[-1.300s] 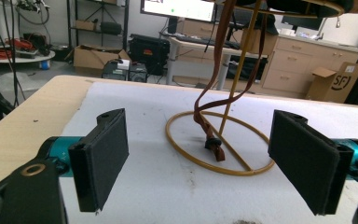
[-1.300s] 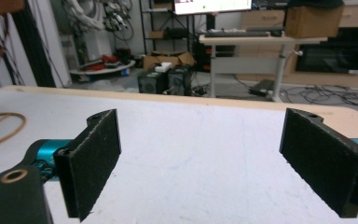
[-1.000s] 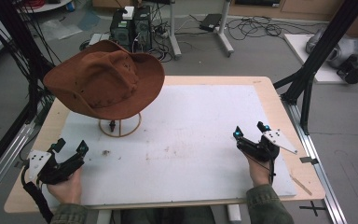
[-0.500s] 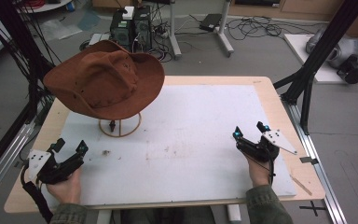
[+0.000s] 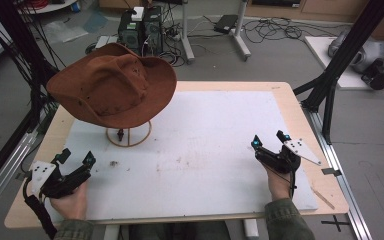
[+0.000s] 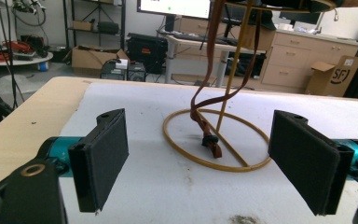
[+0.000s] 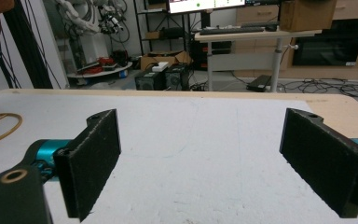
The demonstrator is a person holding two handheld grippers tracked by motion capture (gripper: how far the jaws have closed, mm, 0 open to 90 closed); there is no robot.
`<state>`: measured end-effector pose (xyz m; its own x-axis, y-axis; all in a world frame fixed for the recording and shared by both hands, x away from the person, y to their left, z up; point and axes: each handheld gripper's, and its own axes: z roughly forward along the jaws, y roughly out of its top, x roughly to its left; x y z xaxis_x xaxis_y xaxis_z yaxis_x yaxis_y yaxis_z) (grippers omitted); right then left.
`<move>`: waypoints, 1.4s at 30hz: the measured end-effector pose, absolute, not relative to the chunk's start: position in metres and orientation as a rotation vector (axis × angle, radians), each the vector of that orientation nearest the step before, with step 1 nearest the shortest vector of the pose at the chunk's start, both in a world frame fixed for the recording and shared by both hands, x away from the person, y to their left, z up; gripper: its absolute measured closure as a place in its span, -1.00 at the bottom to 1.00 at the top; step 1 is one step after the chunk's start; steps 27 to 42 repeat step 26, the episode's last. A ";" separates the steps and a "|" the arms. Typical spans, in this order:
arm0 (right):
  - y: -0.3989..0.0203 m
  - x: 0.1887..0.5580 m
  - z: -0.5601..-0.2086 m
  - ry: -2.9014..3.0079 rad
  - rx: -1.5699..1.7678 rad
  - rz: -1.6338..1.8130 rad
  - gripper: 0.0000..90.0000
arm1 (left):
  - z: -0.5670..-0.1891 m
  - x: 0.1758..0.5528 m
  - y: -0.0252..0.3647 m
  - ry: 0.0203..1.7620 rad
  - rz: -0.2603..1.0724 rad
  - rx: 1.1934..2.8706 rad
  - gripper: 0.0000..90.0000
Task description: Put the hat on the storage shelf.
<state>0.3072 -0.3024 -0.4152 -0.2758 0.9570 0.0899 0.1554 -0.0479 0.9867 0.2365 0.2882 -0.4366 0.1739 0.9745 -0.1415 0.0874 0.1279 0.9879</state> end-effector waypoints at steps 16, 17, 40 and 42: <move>-0.299 0.311 -0.419 1.573 1.229 1.361 -0.74 | -0.438 0.238 0.290 1.197 0.922 1.254 -0.55; -0.299 0.311 -0.419 1.569 1.238 1.362 -0.74 | -0.438 0.239 0.290 1.196 0.920 1.253 -0.55; -0.307 0.307 -0.423 1.551 1.238 1.406 -0.74 | -0.438 0.241 0.291 1.183 0.906 1.268 -0.56; -0.307 0.307 -0.423 1.551 1.238 1.406 -0.74 | -0.438 0.241 0.291 1.183 0.906 1.268 -0.56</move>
